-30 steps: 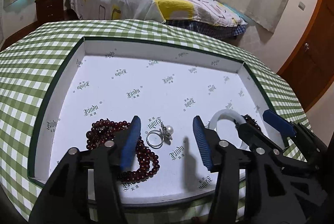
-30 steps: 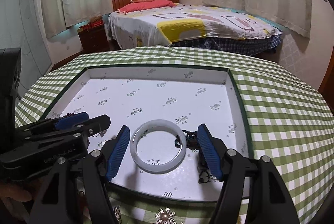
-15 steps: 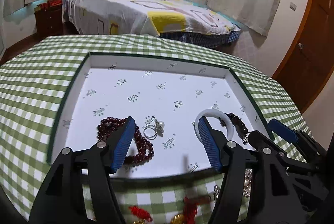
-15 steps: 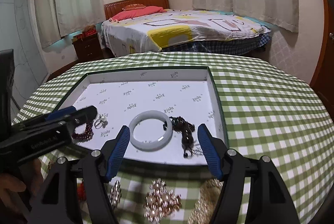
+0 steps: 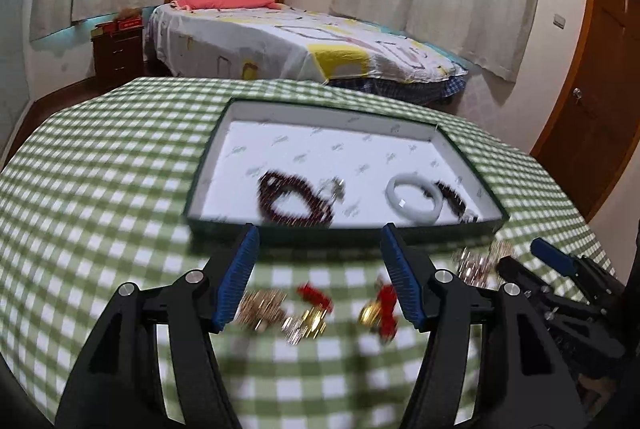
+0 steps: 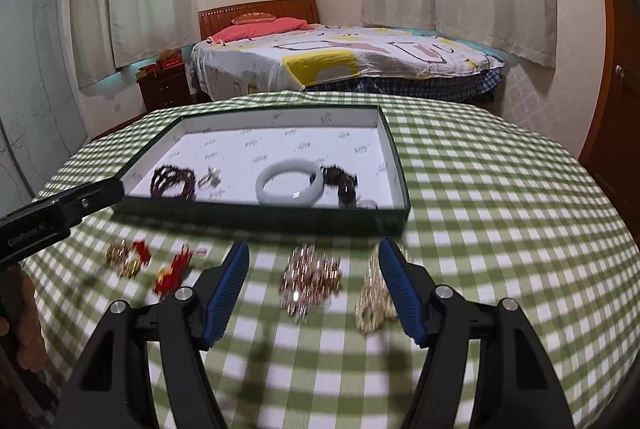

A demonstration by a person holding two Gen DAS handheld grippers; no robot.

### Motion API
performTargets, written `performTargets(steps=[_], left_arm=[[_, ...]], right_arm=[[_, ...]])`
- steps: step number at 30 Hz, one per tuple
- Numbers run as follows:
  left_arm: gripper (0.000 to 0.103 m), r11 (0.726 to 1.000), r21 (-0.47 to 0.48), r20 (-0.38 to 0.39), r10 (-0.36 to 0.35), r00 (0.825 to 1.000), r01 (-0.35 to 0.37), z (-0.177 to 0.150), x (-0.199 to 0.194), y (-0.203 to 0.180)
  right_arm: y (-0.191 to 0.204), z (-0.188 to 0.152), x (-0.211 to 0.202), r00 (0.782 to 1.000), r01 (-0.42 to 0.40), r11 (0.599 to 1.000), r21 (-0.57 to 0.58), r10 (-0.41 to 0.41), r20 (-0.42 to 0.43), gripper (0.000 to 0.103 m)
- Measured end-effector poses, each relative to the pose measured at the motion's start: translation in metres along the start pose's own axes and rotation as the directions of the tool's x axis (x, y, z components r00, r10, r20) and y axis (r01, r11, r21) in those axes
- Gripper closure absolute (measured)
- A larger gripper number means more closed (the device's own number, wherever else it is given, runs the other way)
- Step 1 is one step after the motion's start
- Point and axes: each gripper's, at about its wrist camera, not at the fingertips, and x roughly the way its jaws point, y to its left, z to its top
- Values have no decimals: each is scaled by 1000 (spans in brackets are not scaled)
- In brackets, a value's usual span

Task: Organize jewelry
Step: 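Withdraw both tools from the box back over the table, then lower the left gripper onto the gold chain brooch and close it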

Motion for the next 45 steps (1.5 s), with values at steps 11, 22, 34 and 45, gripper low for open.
performTargets(steps=[11, 22, 34, 45], left_arm=[[42, 997, -40, -65, 69, 995, -72, -42, -12, 24], [43, 994, -46, -114, 93, 989, -99, -38, 7, 28], [61, 992, 21, -172, 127, 977, -126, -31, 30, 29], [86, 996, 19, -153, 91, 984, -89, -33, 22, 33]], right_arm=[[4, -31, -9, 999, -18, 1000, -15, 17, -32, 37], [6, -40, -8, 999, -25, 1000, -13, 24, -44, 37], [5, -41, -2, 998, -24, 1000, -5, 24, -64, 37], [4, -40, -3, 998, -21, 1000, -3, 21, -61, 37]])
